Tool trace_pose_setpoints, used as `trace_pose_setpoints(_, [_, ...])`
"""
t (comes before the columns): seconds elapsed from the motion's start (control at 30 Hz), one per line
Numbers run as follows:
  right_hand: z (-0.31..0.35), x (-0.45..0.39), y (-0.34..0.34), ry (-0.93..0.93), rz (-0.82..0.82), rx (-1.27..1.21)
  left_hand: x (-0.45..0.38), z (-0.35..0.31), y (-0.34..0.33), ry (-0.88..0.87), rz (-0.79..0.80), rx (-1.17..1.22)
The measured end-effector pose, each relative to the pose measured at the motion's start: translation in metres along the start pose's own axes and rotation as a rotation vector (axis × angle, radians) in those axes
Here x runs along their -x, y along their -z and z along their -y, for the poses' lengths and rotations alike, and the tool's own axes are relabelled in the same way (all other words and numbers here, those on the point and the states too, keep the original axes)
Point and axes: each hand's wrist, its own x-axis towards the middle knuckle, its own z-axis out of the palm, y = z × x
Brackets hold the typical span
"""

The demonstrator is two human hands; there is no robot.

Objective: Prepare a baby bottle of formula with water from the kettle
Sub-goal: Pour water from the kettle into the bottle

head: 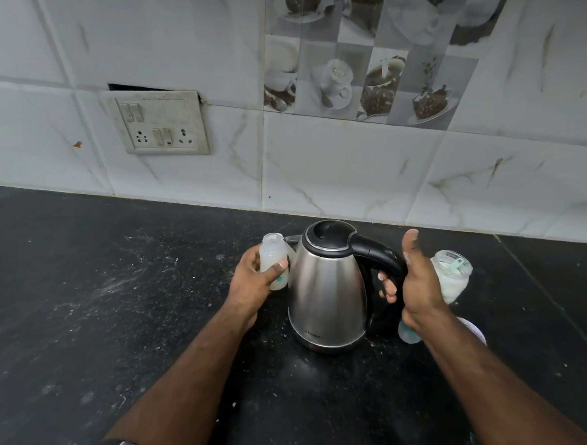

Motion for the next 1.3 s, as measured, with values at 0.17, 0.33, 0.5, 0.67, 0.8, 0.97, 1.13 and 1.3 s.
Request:
trace_pose_setpoints(0.17, [-0.008,-0.015,-0.002,0.02,-0.129,-0.058,-0.003,0.006,-0.009,-0.001,0.008,-0.01])
trace_pose_setpoints(0.33, [-0.017,-0.041,-0.009,0.046,-0.298,-0.105,0.0,0.012,-0.022,0.012,0.013,-0.006])
trace_pose_setpoints(0.5, [-0.019,-0.071,-0.013,0.04,-0.444,-0.091,0.007,0.018,-0.039,0.025,0.044,-0.014])
trace_pose_setpoints(0.67, [-0.027,-0.093,-0.008,0.037,-0.513,-0.059,0.016,0.021,-0.057,0.041,0.073,-0.045])
trace_pose_setpoints(0.8, [-0.03,-0.108,-0.002,0.038,-0.552,-0.024,0.019,0.026,-0.07,0.058,0.099,-0.072])
trace_pose_setpoints(0.97, [-0.033,-0.119,0.002,0.036,-0.541,-0.003,0.023,0.03,-0.084,0.074,0.119,-0.113])
trace_pose_setpoints(1.13, [-0.027,-0.12,0.02,-0.049,-0.323,-0.018,0.034,0.033,-0.098,0.06,0.139,-0.16])
trace_pose_setpoints(1.3, [-0.013,-0.12,0.066,0.043,-0.221,0.436,0.052,0.038,-0.115,0.046,0.174,-0.168])
